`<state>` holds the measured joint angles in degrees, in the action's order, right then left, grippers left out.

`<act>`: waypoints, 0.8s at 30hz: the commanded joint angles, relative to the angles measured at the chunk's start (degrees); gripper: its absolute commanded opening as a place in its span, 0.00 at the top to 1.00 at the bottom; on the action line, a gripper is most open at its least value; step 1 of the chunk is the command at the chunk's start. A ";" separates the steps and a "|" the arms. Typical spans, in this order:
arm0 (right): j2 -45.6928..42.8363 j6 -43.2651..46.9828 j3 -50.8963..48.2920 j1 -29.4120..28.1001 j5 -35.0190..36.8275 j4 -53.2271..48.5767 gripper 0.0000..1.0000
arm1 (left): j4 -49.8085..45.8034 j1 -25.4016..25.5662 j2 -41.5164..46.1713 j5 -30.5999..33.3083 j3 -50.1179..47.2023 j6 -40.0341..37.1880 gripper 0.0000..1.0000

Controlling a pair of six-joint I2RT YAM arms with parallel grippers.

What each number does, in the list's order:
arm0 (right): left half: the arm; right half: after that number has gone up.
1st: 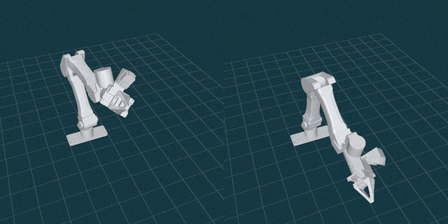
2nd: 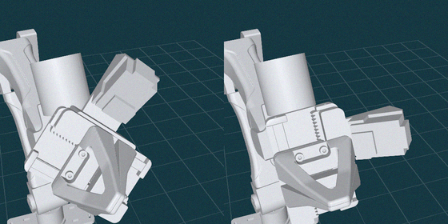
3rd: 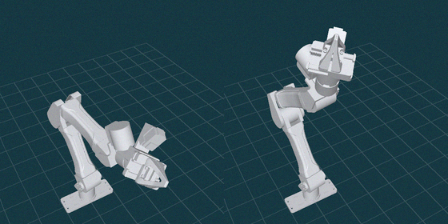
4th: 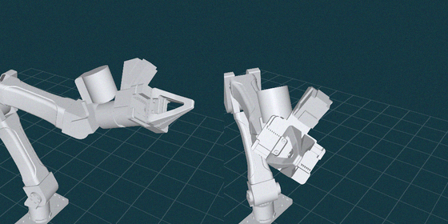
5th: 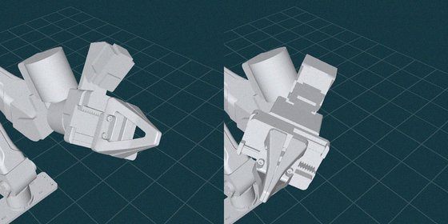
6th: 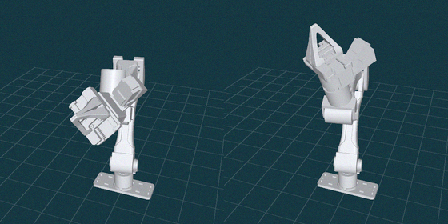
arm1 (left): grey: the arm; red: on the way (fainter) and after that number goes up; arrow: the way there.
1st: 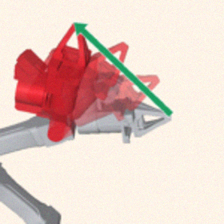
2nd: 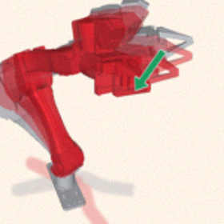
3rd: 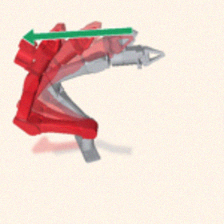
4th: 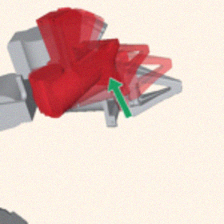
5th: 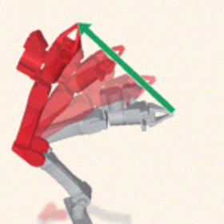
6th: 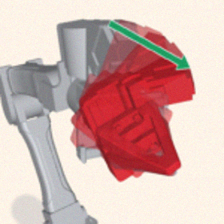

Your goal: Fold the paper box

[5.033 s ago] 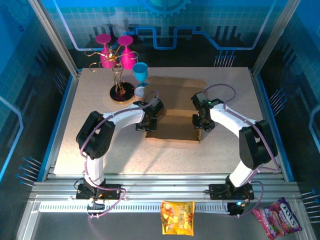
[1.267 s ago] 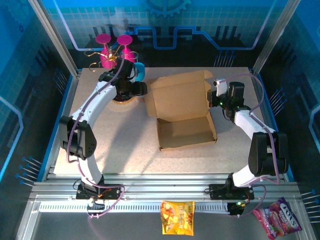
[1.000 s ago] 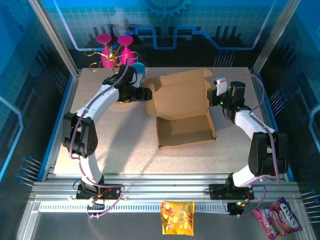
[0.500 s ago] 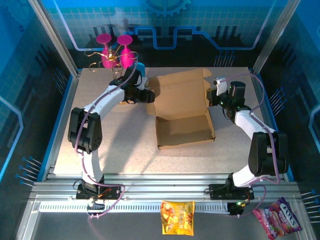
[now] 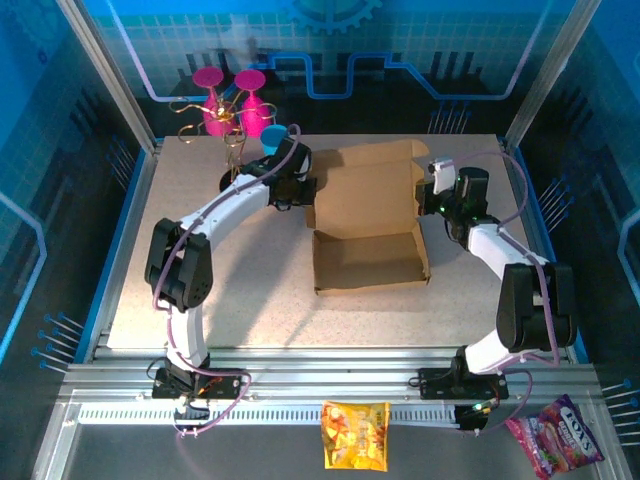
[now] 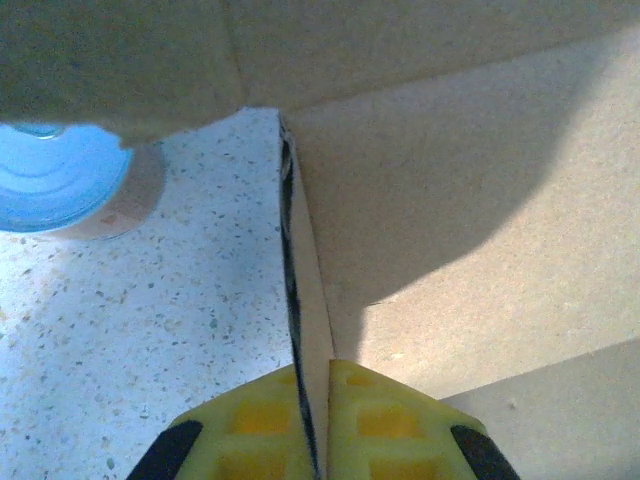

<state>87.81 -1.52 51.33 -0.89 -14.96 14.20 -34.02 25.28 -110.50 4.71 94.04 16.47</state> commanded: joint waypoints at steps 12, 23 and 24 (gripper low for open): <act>-1.90 -16.07 -6.03 -4.91 12.49 10.27 0.96 | 20.07 6.45 7.70 21.13 -9.51 12.86 1.00; 2.26 -25.76 -6.53 -7.10 10.89 20.27 0.91 | 63.44 6.82 11.26 17.09 -27.98 5.12 1.00; 2.45 -26.25 -6.34 -7.42 11.00 20.47 0.89 | 65.32 6.72 10.56 16.09 -27.95 5.00 1.00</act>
<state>88.71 -23.83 43.59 -5.78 -2.90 33.17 12.01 31.68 -99.77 23.77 65.73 24.03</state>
